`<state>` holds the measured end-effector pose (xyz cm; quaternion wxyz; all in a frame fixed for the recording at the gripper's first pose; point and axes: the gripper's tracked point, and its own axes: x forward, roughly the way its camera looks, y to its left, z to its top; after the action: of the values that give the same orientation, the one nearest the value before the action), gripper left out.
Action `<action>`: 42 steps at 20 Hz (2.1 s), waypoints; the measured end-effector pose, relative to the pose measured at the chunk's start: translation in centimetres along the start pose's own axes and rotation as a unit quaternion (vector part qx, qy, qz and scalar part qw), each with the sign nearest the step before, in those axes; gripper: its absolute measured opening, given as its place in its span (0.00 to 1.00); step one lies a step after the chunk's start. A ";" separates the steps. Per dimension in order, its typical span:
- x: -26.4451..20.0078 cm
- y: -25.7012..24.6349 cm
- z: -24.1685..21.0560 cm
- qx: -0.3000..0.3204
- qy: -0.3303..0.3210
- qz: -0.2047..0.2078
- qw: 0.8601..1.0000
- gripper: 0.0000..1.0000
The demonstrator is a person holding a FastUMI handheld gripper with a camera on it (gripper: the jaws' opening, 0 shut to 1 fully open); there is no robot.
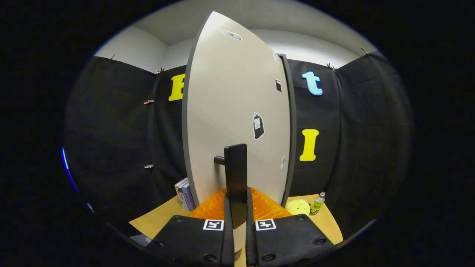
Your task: Open the shoe cabinet door, grab the shoes and put them into the shoe cabinet, then close the shoe cabinet door.
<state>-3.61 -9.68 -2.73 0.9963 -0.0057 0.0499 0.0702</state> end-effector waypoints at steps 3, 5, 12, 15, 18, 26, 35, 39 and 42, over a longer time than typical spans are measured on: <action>-0.5 -1.6 0.0 -0.002 -0.003 -0.016 1.000 0.16; -1.2 -3.1 0.1 0.001 -0.006 -0.025 1.000 0.16; -1.8 -6.6 -0.4 0.006 -0.002 -0.076 0.997 0.15; -2.2 -8.1 -0.4 0.020 -0.004 -0.095 0.995 0.15; -3.0 -10.0 -0.6 0.025 -0.005 -0.119 0.993 0.10; -7.3 -13.1 1.2 0.043 -0.048 -0.175 0.982 0.10; -7.2 -6.5 0.2 0.041 -0.045 -0.104 0.993 0.10; -4.5 -1.5 -3.6 0.048 0.009 -0.039 0.998 0.10; -2.3 1.9 -7.8 0.052 0.066 -0.001 0.996 0.10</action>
<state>-6.90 -8.22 -10.29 0.9899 0.0414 0.1188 0.0661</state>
